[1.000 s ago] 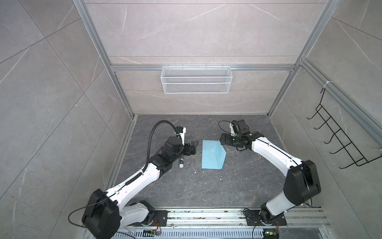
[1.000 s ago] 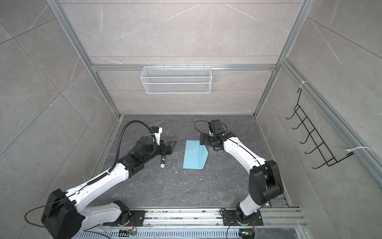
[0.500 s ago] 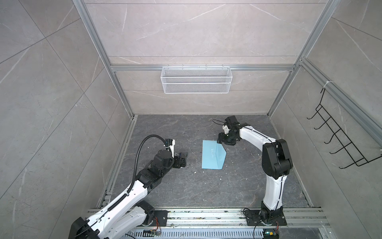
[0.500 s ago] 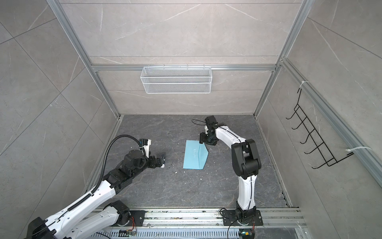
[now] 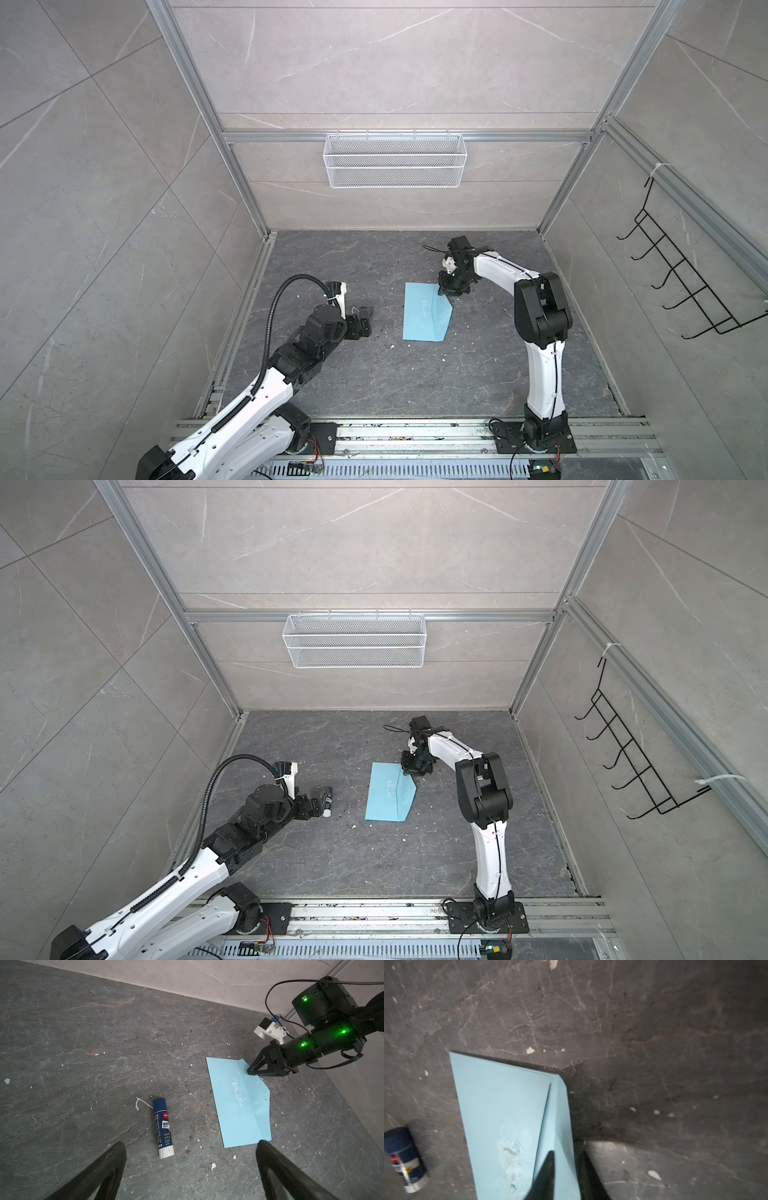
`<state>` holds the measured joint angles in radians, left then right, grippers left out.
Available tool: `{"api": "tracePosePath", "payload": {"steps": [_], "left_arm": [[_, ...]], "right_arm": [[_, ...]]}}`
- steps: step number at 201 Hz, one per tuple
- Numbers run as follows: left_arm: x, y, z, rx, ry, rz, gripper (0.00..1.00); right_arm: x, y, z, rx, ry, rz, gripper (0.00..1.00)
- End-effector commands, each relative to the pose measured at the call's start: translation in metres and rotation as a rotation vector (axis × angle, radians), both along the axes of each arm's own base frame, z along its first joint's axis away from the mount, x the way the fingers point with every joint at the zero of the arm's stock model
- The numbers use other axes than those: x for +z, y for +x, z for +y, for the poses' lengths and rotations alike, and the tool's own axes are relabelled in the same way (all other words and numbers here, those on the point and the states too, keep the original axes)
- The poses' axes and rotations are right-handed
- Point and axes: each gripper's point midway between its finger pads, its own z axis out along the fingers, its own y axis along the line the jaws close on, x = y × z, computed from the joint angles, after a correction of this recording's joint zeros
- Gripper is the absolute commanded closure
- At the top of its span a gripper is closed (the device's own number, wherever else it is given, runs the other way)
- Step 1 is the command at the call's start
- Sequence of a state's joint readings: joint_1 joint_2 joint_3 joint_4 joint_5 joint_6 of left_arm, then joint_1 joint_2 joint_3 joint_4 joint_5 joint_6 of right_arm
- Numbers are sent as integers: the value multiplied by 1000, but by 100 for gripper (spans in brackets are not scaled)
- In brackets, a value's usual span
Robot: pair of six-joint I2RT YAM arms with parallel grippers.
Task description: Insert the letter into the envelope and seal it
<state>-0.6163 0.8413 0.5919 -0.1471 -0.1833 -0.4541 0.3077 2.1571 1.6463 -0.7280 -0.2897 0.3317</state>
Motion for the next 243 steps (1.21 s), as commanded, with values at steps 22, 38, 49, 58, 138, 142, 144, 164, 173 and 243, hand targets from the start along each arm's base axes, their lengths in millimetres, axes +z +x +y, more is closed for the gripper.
{"api": "tracePosePath", "payload": {"steps": [22,38,49,58,138,142,144,164,173,243], "left_arm": [[-1,5,1,37,-30,10,0],[0,6,1,38,-33,12,0],[-1,6,1,43,-35,12,0],[0,7,2,51,-42,11,0],[-3,12,3,81,-50,17,0],[-3,12,2,80,-50,18,0],[-3,12,2,80,-51,19,0],[-5,13,1,78,-54,24,1],[-6,14,0,77,-56,29,1],[-22,16,-3,85,-40,77,1]], "right_arm": [[35,8,23,-180,243,-35,100],[62,16,25,-311,348,-102,100],[83,21,24,-420,440,-158,100],[100,25,16,-530,501,-215,100],[102,-19,-44,-1285,664,-455,100],[101,-22,-45,-1306,658,-473,100],[100,-24,-45,-1316,655,-481,100],[87,-40,-44,-1404,606,-481,100],[80,-47,-44,-1440,580,-476,100],[35,-102,-41,-1527,380,-439,100]]}}
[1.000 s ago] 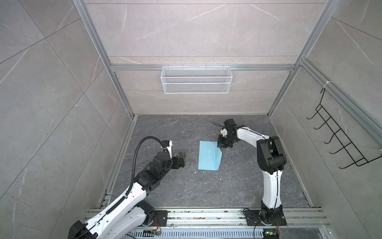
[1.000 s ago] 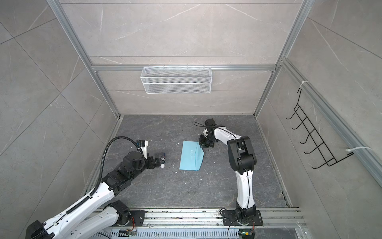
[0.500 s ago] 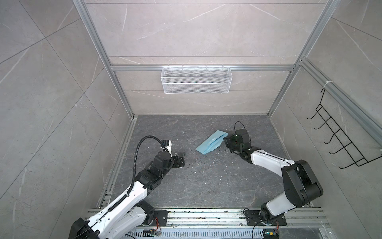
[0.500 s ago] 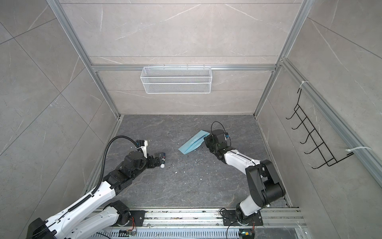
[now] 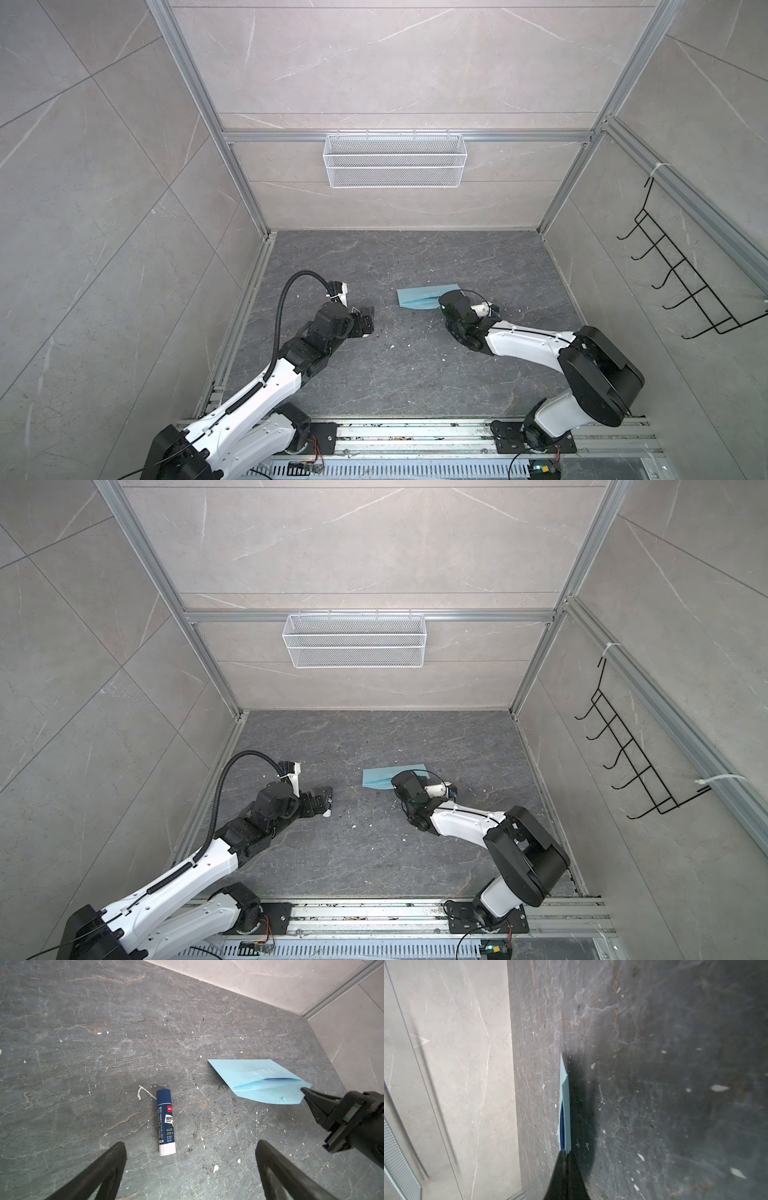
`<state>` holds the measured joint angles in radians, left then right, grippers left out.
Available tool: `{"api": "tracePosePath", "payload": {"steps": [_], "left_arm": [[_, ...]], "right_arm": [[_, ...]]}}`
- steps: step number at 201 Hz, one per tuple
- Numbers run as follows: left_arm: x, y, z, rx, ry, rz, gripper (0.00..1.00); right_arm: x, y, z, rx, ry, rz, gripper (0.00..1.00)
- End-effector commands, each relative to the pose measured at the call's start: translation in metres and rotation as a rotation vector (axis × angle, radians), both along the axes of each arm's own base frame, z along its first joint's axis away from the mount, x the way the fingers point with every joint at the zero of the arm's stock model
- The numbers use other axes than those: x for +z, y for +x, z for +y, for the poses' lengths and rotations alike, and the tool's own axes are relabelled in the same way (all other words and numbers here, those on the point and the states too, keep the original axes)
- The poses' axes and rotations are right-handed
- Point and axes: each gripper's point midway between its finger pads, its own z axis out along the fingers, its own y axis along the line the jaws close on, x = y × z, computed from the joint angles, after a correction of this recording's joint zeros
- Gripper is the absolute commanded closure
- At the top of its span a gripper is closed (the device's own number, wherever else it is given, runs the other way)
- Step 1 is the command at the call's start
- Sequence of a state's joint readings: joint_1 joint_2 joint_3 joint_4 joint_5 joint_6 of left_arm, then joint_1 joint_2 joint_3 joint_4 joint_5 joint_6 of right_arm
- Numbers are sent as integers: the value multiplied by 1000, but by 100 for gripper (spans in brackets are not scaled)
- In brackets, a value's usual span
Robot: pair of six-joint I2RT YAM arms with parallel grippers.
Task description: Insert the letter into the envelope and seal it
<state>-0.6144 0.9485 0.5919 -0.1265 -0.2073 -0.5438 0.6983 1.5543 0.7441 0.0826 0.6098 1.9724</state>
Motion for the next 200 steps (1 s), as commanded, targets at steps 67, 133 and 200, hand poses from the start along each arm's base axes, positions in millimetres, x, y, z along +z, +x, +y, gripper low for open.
{"api": "tracePosePath", "payload": {"steps": [67,133,200], "left_arm": [[-2,6,-2,19,-31,-8,2],[-13,0,6,33,40,70,2],[-52,-9,-3,-21,120,282,10]], "right_arm": [[-51,-49,-26,-74,-74,137,77],[-8,-57,-29,123,-232,116,7],[79,-66,-11,664,-639,2,1]]}}
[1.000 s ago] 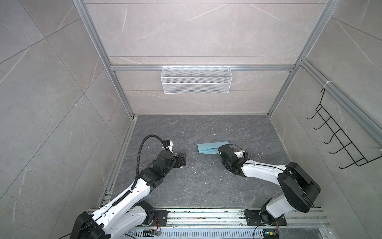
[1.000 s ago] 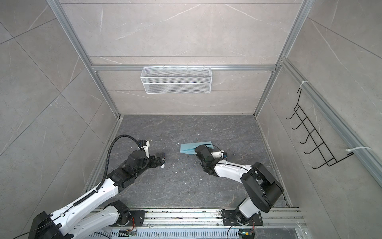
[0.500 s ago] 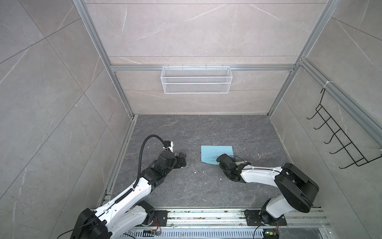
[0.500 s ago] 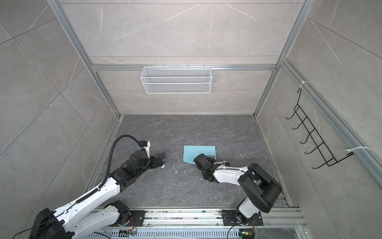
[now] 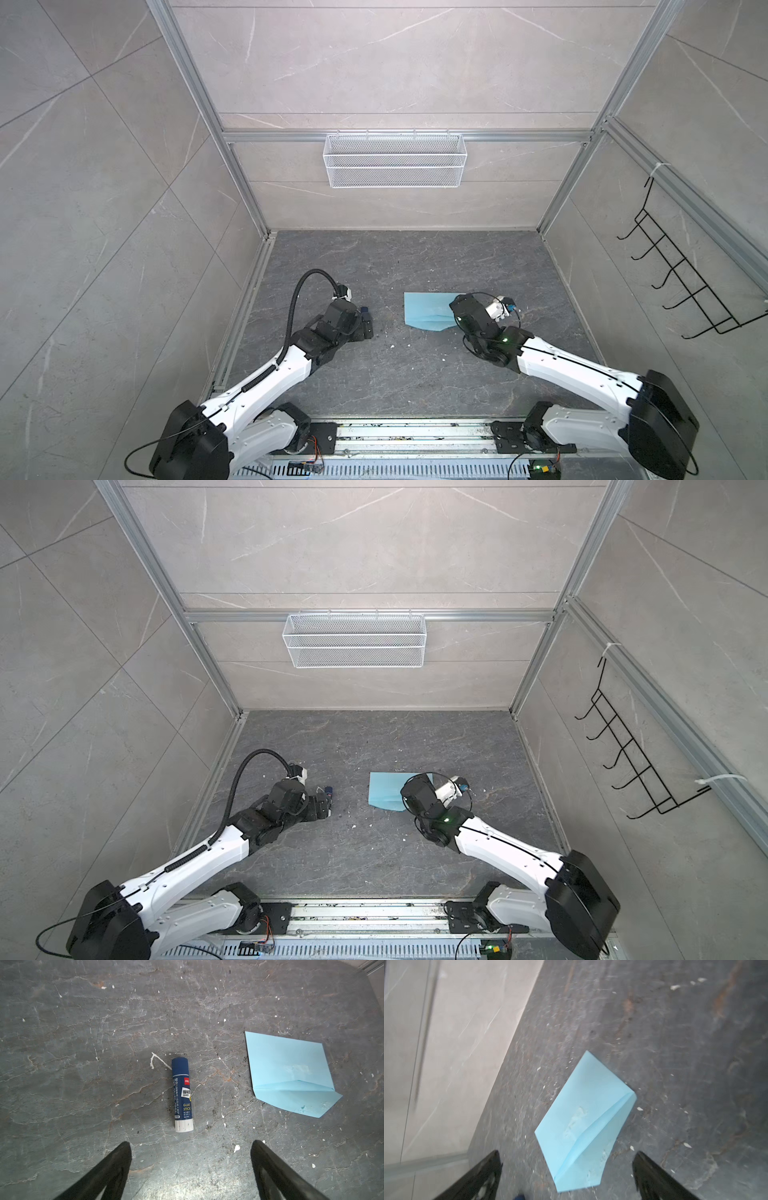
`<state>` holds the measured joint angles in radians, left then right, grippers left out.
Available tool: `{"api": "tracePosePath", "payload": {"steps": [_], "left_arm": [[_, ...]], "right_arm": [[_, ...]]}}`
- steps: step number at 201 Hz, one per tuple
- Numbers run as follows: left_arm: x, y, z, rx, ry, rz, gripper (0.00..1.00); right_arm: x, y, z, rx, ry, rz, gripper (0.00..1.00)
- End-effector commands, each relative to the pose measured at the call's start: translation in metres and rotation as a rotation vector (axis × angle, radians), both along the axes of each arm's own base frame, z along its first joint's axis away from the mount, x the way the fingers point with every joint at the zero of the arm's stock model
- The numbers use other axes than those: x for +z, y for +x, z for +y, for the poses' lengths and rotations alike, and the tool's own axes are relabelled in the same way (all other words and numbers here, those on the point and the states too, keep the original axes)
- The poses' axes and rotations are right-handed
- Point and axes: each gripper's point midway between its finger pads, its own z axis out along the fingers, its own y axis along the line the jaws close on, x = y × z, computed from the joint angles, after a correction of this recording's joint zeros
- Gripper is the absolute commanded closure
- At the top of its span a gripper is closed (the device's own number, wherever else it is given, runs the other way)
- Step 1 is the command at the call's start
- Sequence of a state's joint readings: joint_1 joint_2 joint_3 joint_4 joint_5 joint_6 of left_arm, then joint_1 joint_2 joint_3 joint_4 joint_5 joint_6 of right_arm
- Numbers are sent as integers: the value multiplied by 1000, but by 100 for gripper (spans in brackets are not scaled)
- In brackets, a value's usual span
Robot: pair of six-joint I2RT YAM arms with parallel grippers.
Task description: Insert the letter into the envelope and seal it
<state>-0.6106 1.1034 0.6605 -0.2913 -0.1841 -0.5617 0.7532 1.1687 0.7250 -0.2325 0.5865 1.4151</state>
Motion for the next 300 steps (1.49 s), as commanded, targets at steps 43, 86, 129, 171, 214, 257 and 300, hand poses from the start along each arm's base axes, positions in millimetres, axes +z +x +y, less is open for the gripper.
{"api": "tracePosePath", "payload": {"steps": [43,86,129,171,214,257,300], "left_arm": [[-33,10,-14,-9,-49,173,21],[-51,25,-9,4,-36,205,30],[-62,39,-17,-22,-9,221,35],[-74,50,-20,-39,39,244,39],[-85,56,-18,-36,88,261,53],[-96,57,-15,-33,148,280,62],[-105,53,-15,-39,196,279,88]], "right_arm": [[10,-26,19,501,-340,4,1],[2,-30,25,576,-369,12,1],[-6,-27,38,631,-368,19,1],[-8,-26,43,660,-379,12,1],[-10,-27,43,676,-390,2,1],[-15,-29,43,692,-399,9,1],[-15,-33,42,709,-400,0,1]]}}
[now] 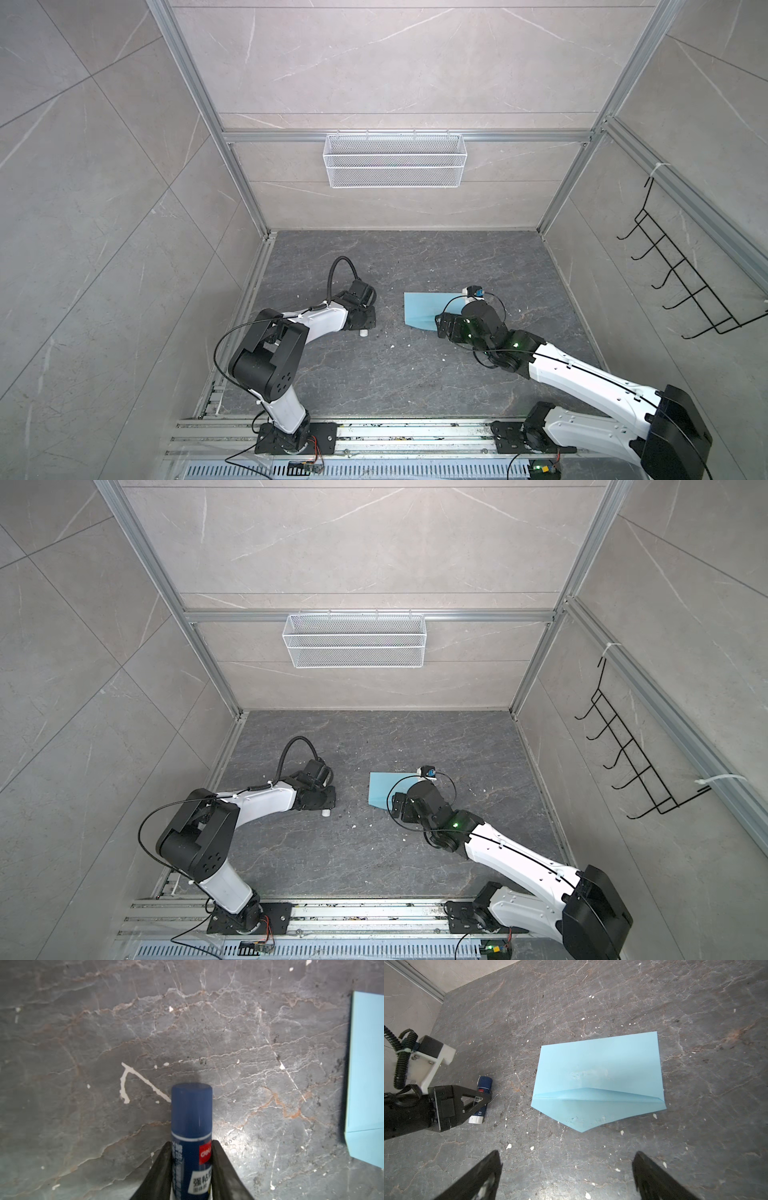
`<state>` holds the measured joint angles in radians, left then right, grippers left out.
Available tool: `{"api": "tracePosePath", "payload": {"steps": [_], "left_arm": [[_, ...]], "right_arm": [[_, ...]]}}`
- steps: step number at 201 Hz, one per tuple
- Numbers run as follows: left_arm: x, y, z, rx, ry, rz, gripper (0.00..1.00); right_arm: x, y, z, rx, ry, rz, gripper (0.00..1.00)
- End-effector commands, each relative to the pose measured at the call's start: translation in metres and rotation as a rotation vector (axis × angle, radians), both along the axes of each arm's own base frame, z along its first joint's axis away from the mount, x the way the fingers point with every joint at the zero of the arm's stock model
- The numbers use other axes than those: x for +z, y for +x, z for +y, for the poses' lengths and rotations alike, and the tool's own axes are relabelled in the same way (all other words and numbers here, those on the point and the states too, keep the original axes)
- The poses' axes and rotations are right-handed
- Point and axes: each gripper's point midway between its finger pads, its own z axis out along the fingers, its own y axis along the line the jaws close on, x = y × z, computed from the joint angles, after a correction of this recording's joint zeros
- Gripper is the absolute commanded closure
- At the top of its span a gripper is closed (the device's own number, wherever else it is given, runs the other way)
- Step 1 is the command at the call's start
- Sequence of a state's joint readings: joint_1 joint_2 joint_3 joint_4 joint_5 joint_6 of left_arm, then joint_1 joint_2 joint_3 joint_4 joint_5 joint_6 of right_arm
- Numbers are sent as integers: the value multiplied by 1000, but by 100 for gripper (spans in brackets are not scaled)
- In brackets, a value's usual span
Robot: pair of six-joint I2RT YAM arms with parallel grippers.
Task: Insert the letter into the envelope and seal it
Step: 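Grasp the blue glue stick with the left gripper and lift it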
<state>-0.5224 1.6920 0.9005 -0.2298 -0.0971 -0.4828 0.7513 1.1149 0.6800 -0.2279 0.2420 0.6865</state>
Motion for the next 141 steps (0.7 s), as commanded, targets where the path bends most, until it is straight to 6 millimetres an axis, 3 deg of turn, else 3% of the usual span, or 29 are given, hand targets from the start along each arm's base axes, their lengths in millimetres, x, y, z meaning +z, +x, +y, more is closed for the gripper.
{"api": "tracePosePath", "payload": {"steps": [1,30,64,107,141], "left_arm": [[-8,-5,4,-20,59,13,88],[19,-4,-5,-55,10,-94,96],[90,-5,-24,-177,-112,-334,100],[169,-37,-45,-365,-218,-638,100],[201,-57,-54,-473,-230,-779,100]], "right_arm": [[3,-2,-2,21,-2,-19,1],[12,-5,1,75,-30,-29,1],[36,-12,13,190,-32,-45,1],[81,-28,34,384,-18,-45,1],[115,-44,48,515,17,-44,1]]}}
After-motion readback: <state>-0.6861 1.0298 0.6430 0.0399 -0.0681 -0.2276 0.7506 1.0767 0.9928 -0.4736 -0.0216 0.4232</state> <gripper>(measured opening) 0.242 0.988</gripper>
